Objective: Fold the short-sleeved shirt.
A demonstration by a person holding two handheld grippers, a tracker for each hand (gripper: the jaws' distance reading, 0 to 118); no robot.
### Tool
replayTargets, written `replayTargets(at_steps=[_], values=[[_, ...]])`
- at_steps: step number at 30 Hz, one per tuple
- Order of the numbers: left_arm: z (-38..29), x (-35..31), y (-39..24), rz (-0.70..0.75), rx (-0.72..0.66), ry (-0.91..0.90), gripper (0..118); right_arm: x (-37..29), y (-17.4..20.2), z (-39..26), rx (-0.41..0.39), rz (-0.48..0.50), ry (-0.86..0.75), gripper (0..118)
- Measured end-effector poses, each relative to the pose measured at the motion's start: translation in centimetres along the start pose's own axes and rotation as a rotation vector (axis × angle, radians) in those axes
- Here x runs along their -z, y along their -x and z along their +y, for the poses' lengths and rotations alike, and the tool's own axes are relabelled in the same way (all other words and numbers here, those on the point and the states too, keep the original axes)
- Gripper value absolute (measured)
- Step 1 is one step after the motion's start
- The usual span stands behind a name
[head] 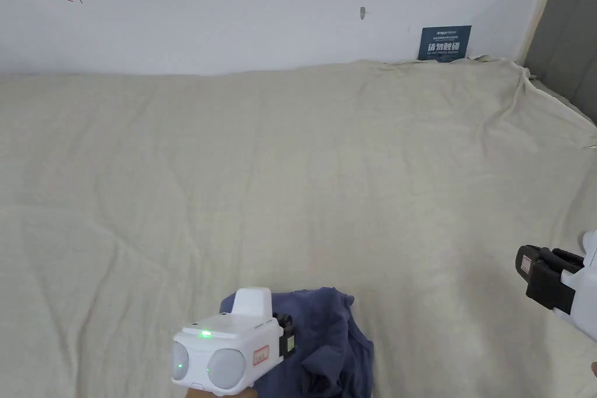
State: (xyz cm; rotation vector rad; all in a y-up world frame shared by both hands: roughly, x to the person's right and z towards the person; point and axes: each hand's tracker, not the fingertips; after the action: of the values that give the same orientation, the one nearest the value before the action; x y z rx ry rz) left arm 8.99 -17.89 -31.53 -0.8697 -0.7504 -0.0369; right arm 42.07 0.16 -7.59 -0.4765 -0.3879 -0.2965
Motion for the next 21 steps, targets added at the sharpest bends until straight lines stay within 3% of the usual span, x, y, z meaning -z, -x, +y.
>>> replayTargets(at_steps=[8, 16, 21], values=[[-1.0, 2.9, -4.3, -0.025, 0.053, 0.011, 0, -0.7, -1.6, -0.3, 0.013, -0.027, 0.007, 1], [-2.2, 4.3, -7.5, 0.045, 0.216, 0.023, 0, -1.0, -2.5, -0.3, 0.026, -0.051, 0.002, 1], [-2.6, 4.7, -8.1, 0.052, 0.228, 0.015, 0, -0.9, -2.6, -0.4, 0.026, -0.05, 0.007, 1]])
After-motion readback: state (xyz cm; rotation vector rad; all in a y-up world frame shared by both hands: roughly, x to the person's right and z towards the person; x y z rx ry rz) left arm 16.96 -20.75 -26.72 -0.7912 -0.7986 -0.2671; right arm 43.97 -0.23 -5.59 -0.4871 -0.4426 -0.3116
